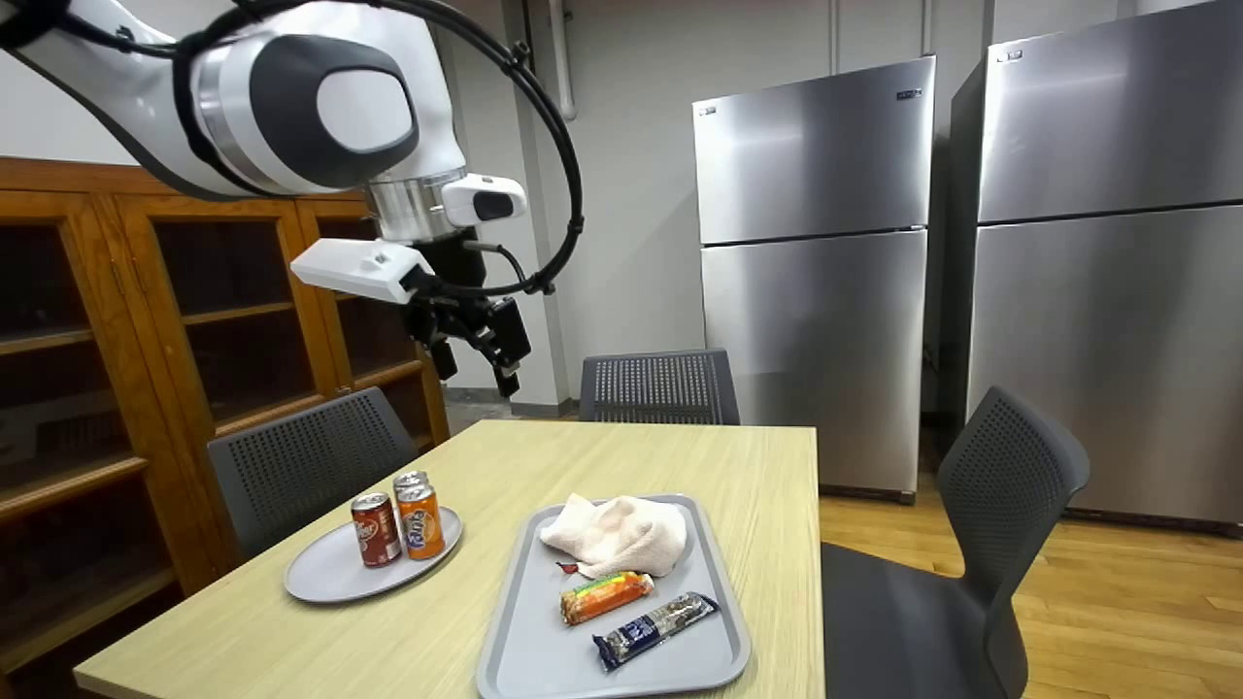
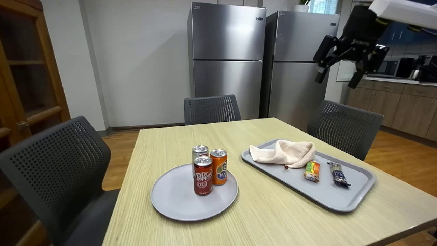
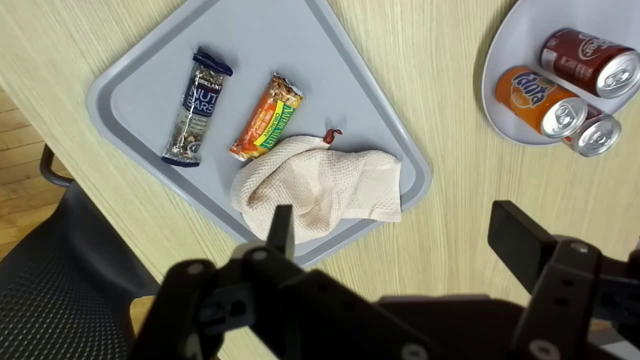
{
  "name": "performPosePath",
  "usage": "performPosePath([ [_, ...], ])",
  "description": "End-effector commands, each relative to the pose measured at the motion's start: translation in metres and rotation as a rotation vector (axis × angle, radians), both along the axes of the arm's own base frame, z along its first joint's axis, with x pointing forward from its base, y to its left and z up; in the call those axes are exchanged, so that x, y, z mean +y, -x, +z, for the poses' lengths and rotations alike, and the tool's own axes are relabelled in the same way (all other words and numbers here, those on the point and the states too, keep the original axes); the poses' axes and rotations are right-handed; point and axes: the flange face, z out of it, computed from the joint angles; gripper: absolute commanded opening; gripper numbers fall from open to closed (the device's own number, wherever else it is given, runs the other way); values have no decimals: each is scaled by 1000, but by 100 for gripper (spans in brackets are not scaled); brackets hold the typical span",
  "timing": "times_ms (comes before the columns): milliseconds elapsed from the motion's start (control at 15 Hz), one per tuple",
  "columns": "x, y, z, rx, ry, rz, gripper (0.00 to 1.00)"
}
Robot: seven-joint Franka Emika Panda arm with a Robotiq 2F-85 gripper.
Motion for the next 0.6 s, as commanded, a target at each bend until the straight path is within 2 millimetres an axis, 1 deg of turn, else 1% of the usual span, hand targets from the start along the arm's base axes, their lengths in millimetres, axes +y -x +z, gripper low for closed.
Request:
performPosePath([
  [0, 0, -18, -23, -10, 9, -55, 100],
  [533, -5, -49, -79, 16, 17, -114, 100],
])
